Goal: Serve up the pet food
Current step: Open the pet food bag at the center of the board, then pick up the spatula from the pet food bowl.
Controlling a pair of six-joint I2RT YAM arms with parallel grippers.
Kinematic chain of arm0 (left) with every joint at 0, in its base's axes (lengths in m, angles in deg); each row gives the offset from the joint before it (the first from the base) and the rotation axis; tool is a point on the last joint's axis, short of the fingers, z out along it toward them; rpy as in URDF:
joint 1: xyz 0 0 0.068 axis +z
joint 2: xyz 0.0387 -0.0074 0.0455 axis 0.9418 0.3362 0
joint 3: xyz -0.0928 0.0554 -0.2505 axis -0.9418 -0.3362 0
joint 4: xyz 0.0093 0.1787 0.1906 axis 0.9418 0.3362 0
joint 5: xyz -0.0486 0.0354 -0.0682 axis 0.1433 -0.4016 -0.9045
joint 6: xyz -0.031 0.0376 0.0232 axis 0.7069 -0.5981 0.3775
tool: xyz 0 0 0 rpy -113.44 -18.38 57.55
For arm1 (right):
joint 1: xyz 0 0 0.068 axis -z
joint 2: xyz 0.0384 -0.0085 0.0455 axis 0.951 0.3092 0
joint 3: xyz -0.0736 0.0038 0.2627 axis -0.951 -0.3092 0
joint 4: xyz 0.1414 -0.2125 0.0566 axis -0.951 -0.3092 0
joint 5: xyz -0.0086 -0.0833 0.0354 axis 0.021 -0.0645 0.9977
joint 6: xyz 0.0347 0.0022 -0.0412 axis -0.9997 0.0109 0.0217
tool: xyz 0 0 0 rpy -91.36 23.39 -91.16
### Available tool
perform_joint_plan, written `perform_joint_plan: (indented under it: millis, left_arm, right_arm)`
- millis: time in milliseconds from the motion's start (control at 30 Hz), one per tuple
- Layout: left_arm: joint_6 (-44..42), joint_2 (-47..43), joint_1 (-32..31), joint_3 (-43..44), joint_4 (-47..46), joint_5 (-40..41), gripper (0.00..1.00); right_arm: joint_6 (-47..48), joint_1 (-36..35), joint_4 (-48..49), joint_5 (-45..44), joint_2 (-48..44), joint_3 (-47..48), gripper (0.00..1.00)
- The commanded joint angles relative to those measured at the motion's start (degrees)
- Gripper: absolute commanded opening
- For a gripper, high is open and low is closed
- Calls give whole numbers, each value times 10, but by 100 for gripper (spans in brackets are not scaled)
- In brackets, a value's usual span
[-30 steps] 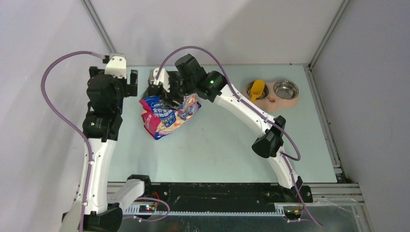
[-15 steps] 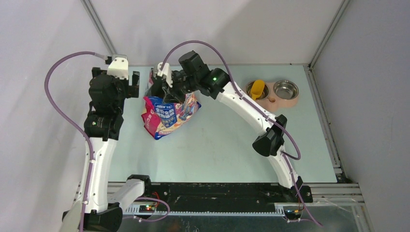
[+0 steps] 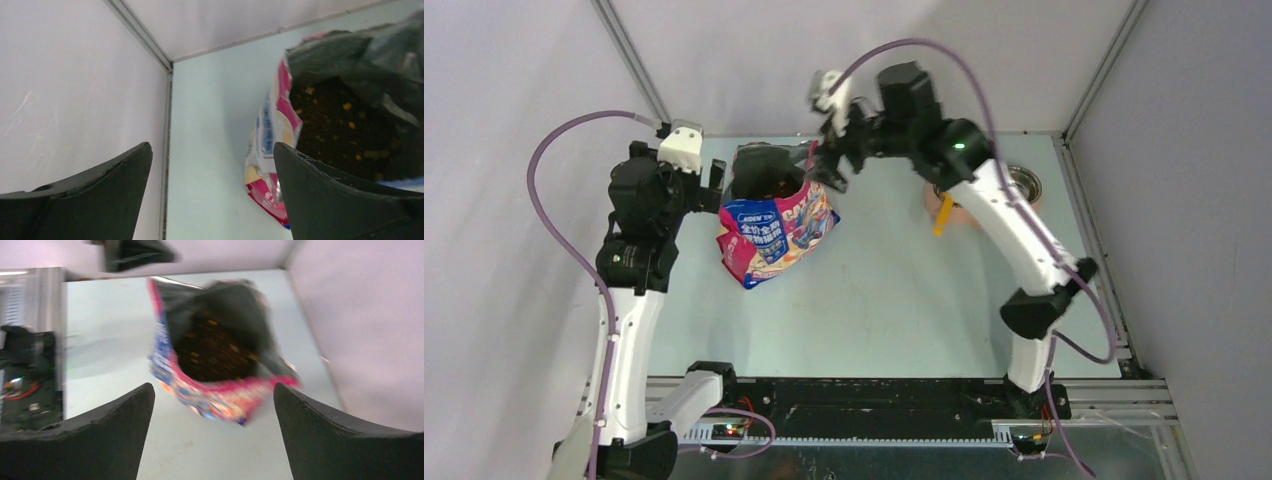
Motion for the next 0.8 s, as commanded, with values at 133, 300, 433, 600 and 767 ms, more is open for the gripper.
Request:
perform_joint_plan:
  millis: [133,300,433,600,767]
  left_arm:
    - [-35,-29,-13,70,91,-130,100]
    - [-75,-24,-95,89,147,-84,100]
    - [-130,-17,-203,67,193,-71,100]
    - [-156,-5,-249,57,244,-221,100]
    - [-151,39,-305,48,239,-264,100]
  right_arm:
    - [-83,142,175,-283,-205,-313,93]
    - [-104,211,318,-437,-242,-520,97]
    - [-185,266,288,-428,-197,-535,96]
    - [-259,296,267,-377,-153,-544,93]
    - [-280,297,281,-370,-141,-574,92]
